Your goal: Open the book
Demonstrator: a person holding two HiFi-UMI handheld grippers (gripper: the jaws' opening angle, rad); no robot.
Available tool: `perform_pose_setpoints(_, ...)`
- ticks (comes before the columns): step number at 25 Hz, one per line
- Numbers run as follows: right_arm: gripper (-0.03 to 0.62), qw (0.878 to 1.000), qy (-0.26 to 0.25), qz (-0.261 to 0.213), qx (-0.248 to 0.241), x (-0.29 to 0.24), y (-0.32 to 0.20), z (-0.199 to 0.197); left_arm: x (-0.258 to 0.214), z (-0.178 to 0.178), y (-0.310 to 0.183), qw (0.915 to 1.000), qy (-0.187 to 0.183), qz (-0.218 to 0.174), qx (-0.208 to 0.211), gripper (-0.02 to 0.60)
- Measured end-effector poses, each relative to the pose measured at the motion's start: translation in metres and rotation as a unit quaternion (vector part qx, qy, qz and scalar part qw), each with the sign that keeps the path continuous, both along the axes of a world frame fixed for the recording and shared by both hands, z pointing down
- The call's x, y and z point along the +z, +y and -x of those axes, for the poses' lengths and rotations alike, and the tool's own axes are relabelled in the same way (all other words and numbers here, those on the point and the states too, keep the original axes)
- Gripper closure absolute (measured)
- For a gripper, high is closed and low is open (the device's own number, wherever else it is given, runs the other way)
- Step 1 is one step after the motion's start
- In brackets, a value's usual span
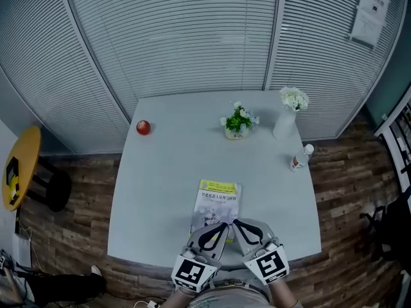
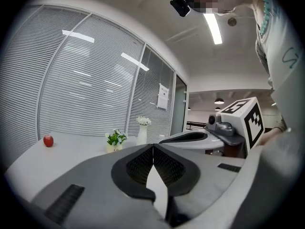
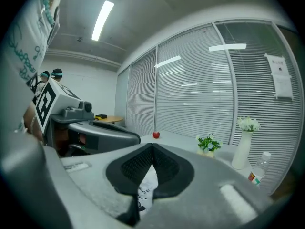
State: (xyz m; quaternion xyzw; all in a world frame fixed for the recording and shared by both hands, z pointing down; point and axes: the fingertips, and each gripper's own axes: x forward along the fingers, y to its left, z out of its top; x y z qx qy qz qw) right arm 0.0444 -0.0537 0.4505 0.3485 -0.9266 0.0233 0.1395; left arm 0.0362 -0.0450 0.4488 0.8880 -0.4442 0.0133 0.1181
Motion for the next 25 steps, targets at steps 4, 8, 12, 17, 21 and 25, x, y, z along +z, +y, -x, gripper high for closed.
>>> perform_pose_setpoints(4, 0.591, 1.0, -0.007, 0.001, 0.029, 0.003, -0.005, -0.002, 0.001, 0.005, -0.004, 0.9998, -0.005, 0.002, 0.018, 0.583)
perform_pose_setpoints(8, 0.591, 0.999, -0.001, -0.002, 0.046, 0.007, -0.004, -0.002, 0.006, 0.006, -0.003, 0.9991, -0.008, 0.005, 0.041, 0.582)
perform_pose_setpoints(12, 0.591, 0.998, -0.003, 0.006, 0.068, 0.01, -0.006, -0.005, 0.012, 0.005, -0.003, 0.9983, -0.006, 0.009, 0.058, 0.581)
perform_pose_setpoints(17, 0.591, 0.996, 0.004, 0.01, 0.083, 0.013, -0.004, -0.003, 0.023, 0.006, -0.001, 0.996, -0.017, 0.019, 0.086, 0.582)
perform_pose_setpoints(21, 0.591, 0.994, 0.006, 0.008, 0.105, 0.014, -0.005, -0.007, 0.03, 0.008, 0.0, 0.9941, -0.018, 0.03, 0.103, 0.583)
perform_pose_setpoints(25, 0.591, 0.992, 0.009, 0.012, 0.125, 0.016, -0.003, -0.009, 0.036, 0.011, -0.001, 0.9925, -0.022, 0.033, 0.116, 0.582)
